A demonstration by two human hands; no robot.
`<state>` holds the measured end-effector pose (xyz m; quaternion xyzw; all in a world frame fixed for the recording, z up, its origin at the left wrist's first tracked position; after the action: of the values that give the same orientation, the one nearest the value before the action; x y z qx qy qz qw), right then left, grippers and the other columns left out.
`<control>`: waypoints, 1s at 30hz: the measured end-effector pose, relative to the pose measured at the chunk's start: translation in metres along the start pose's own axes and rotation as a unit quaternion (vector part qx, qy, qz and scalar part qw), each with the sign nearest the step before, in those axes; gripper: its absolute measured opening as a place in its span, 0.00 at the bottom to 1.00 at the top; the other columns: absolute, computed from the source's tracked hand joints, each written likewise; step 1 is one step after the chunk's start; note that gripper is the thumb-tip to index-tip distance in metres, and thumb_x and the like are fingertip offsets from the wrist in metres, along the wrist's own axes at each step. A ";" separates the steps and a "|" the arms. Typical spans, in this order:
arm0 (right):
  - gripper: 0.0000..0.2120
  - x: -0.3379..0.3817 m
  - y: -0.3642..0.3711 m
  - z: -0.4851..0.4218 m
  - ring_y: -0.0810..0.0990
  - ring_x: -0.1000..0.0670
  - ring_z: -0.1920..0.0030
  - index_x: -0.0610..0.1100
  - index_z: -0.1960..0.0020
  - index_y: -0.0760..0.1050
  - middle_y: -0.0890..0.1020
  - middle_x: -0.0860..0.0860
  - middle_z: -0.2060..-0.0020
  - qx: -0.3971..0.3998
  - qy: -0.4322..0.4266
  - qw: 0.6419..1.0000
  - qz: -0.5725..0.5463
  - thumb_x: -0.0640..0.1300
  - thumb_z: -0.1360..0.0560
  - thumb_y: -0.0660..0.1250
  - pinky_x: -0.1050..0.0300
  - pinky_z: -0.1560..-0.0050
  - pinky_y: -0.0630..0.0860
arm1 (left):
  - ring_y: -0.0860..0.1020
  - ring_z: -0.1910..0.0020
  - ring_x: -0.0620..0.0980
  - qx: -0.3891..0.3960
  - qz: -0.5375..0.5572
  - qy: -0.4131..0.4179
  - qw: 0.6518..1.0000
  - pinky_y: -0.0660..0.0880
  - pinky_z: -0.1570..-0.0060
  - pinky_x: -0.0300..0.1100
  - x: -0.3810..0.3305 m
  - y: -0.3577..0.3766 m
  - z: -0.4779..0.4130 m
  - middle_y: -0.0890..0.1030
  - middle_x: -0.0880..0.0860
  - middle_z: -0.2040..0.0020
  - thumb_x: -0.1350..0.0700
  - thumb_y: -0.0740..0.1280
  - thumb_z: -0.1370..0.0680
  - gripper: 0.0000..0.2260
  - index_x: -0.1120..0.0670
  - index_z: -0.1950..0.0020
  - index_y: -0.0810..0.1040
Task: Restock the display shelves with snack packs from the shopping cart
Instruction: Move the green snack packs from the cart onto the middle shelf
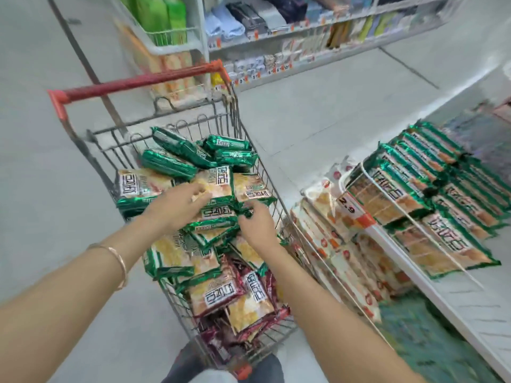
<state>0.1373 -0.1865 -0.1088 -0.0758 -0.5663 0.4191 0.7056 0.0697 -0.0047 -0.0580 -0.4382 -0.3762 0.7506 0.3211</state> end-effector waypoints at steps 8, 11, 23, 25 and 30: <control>0.25 0.033 0.037 -0.060 0.76 0.48 0.64 0.42 0.58 0.75 0.77 0.46 0.60 -0.018 0.140 0.989 -0.054 0.66 0.27 0.69 0.53 0.59 0.74 | 0.79 0.49 0.49 -0.067 -0.007 0.015 0.998 0.78 0.49 0.49 0.053 -0.032 -0.002 0.81 0.48 0.42 0.45 0.59 0.17 0.16 0.50 0.34 0.77; 0.22 0.035 0.017 -0.069 0.71 0.52 0.71 0.40 0.66 0.72 0.76 0.47 0.66 0.015 0.124 0.990 -0.057 0.55 0.26 0.73 0.53 0.55 0.74 | 0.78 0.50 0.48 -0.107 0.058 0.030 0.992 0.76 0.49 0.46 0.054 -0.044 -0.006 0.81 0.48 0.43 0.49 0.61 0.17 0.13 0.50 0.35 0.77; 0.24 0.044 -0.066 -0.055 0.81 0.41 0.40 0.36 0.36 0.75 0.80 0.38 0.39 0.104 0.086 0.919 -0.370 0.56 0.17 0.57 0.47 0.37 0.77 | 0.84 0.62 0.45 0.101 0.446 -0.120 0.881 0.79 0.65 0.37 -0.006 -0.055 -0.040 0.85 0.57 0.51 0.39 0.63 0.20 0.20 0.56 0.47 0.79; 0.22 0.017 -0.037 -0.059 0.75 0.37 0.33 0.37 0.31 0.71 0.75 0.36 0.32 0.092 0.161 0.956 -0.226 0.51 0.16 0.55 0.44 0.32 0.74 | 0.84 0.51 0.52 0.053 0.453 -0.115 0.883 0.81 0.54 0.45 0.014 -0.059 -0.043 0.84 0.55 0.49 0.33 0.63 0.23 0.26 0.55 0.43 0.77; 0.42 -0.007 0.044 -0.040 0.82 0.47 0.49 0.39 0.24 0.62 0.76 0.41 0.32 0.130 0.304 0.935 -0.130 0.66 0.25 0.66 0.53 0.41 0.79 | 0.80 0.41 0.60 -0.028 0.488 -0.141 0.861 0.75 0.38 0.61 0.049 -0.063 -0.037 0.81 0.57 0.39 0.33 0.63 0.24 0.31 0.55 0.31 0.72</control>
<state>0.1495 -0.1478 -0.1535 -0.0333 -0.2697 0.3509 0.8961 0.0925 0.0774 -0.0371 -0.4644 -0.1765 0.8539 -0.1548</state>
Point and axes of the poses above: each hand's wrist, its own z-axis away from the middle knuckle, its own y-axis out of the palm, x = y × z, the point moved 2 cm from there along -z, towards the middle knuckle
